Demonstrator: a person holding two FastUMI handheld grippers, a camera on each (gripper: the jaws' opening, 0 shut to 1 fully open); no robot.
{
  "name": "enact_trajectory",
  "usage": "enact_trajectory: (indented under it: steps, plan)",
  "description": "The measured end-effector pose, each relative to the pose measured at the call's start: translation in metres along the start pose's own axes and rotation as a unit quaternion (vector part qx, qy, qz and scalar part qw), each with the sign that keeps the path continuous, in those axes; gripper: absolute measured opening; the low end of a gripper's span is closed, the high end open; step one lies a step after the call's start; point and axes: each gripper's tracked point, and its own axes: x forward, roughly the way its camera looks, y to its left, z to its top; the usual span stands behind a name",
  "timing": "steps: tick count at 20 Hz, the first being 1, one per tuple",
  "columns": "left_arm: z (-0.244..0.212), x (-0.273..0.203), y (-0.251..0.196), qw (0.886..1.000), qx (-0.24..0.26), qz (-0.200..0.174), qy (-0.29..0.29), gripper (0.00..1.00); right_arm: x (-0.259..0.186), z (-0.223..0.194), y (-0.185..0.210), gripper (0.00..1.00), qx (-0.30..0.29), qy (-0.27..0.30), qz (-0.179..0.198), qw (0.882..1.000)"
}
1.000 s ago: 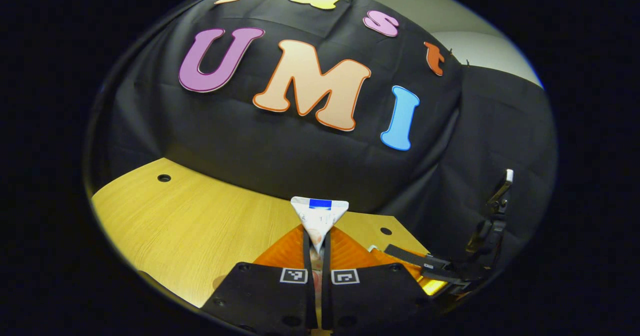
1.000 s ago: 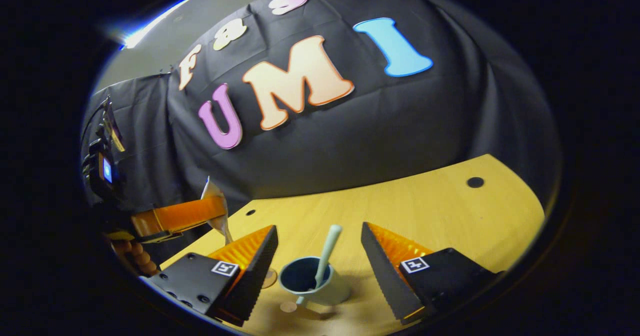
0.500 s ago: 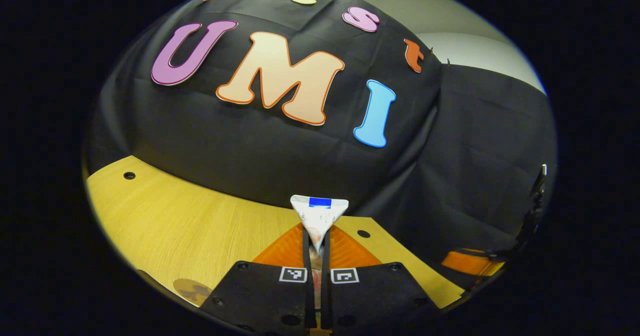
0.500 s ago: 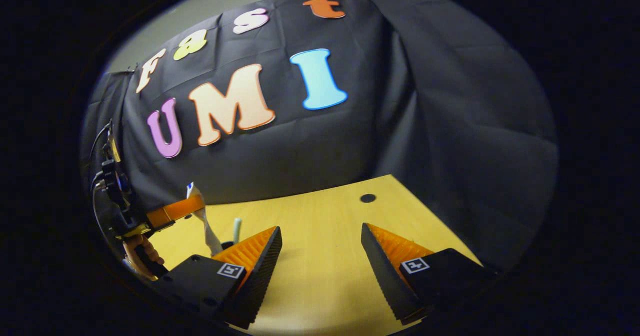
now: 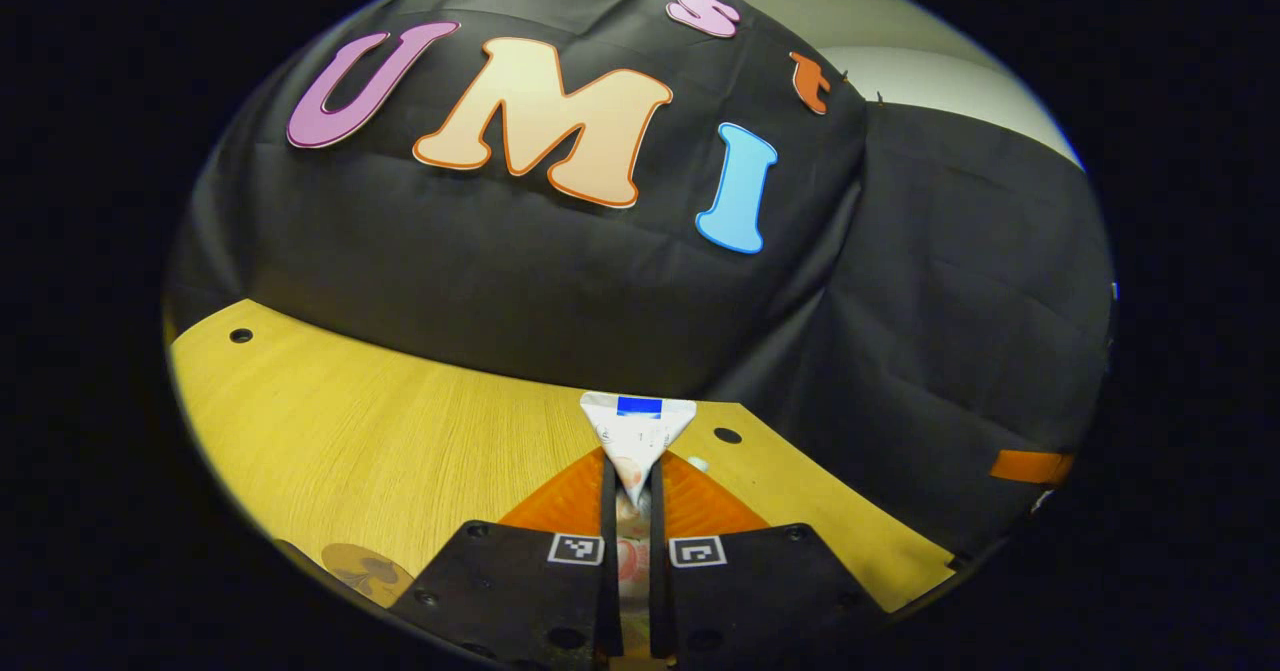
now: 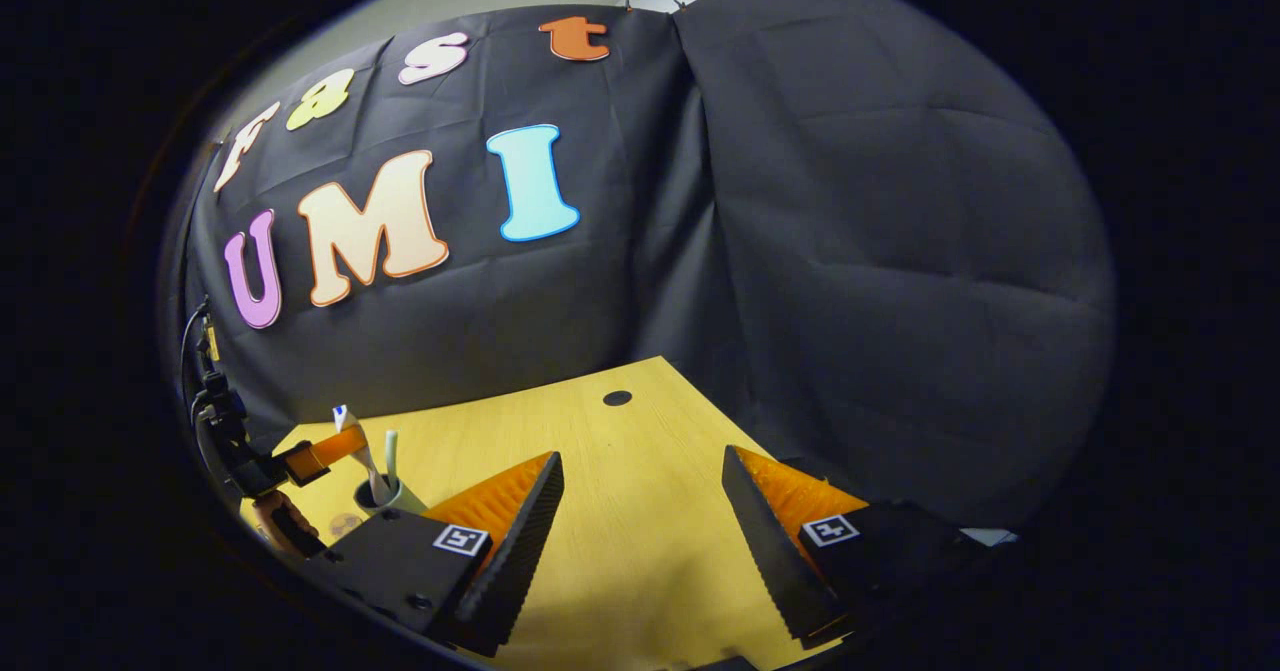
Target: Put the toothbrush and toothpaste on the desktop into the cup, then pick up the cup and place it on the coaster on the desktop.
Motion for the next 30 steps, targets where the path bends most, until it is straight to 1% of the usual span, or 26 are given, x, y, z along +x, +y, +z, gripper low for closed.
enact_trajectory:
  steps: [1,2,4,5,6,9,10,11,12,13,18,19,20,22,23,24,27,30]
  plan:
    - [0.000,-0.002,-0.001,1.000,-0.004,-0.004,-0.002,0.11,-0.004,-0.004,0.000,0.98,0.003,0.001,0.000,1.000]
    - [0.003,-0.003,-0.001,1.000,-0.007,-0.006,-0.004,0.13,-0.006,-0.005,0.002,0.94,0.008,0.001,0.002,1.000]
    - [0.004,-0.009,-0.001,1.000,-0.005,-0.010,-0.001,0.17,-0.008,-0.010,0.010,0.94,0.011,0.003,0.010,1.000]
    - [0.001,-0.012,-0.002,1.000,-0.001,-0.009,0.002,0.25,-0.007,-0.014,0.015,0.98,0.009,0.005,0.015,1.000]
    - [0.004,-0.015,-0.003,1.000,0.007,-0.010,0.000,0.31,-0.008,-0.015,0.020,0.98,0.007,0.006,0.021,1.000]
    - [0.012,-0.030,-0.001,0.999,0.030,-0.003,-0.010,0.86,-0.010,-0.015,0.037,0.98,-0.004,0.010,0.042,0.999]
    - [0.015,-0.036,0.003,0.999,0.032,0.003,-0.012,0.88,-0.010,-0.015,0.045,0.98,-0.006,0.014,0.052,0.999]
    - [0.017,-0.044,0.007,0.999,0.033,0.008,-0.014,0.88,-0.009,-0.016,0.054,0.94,-0.008,0.017,0.062,0.998]
    - [0.020,-0.051,0.013,0.999,0.034,0.016,-0.013,0.89,-0.008,-0.015,0.064,0.98,-0.011,0.021,0.074,0.997]
    - [0.021,-0.061,0.020,0.999,0.035,0.025,-0.012,0.93,-0.006,-0.014,0.075,0.98,-0.014,0.025,0.085,0.996]
    - [0.027,-0.108,0.072,0.997,0.023,0.078,0.002,0.93,0.003,-0.014,0.144,0.98,-0.032,0.045,0.157,0.986]
    - [0.027,-0.119,0.085,0.995,0.024,0.092,0.006,0.93,0.005,-0.018,0.161,0.94,-0.035,0.056,0.174,0.982]
    - [0.029,-0.130,0.099,0.994,0.027,0.107,0.009,0.94,0.007,-0.025,0.178,0.98,-0.039,0.070,0.192,0.978]
    - [0.035,-0.150,0.129,0.989,0.034,0.140,0.007,0.94,0.011,-0.045,0.208,0.98,-0.052,0.110,0.226,0.966]
    - [0.037,-0.159,0.143,0.987,0.035,0.156,0.004,0.91,0.012,-0.056,0.220,0.98,-0.060,0.131,0.238,0.961]
    - [0.038,-0.170,0.158,0.984,0.034,0.173,0.004,0.93,0.015,-0.065,0.232,0.98,-0.070,0.152,0.244,0.955]
    - [0.037,-0.198,0.197,0.974,0.030,0.226,0.003,0.94,0.022,-0.090,0.254,0.98,-0.109,0.199,0.253,0.940]
    - [0.031,-0.224,0.227,0.964,0.018,0.266,0.005,0.94,0.020,-0.110,0.272,0.98,-0.136,0.244,0.265,0.923]
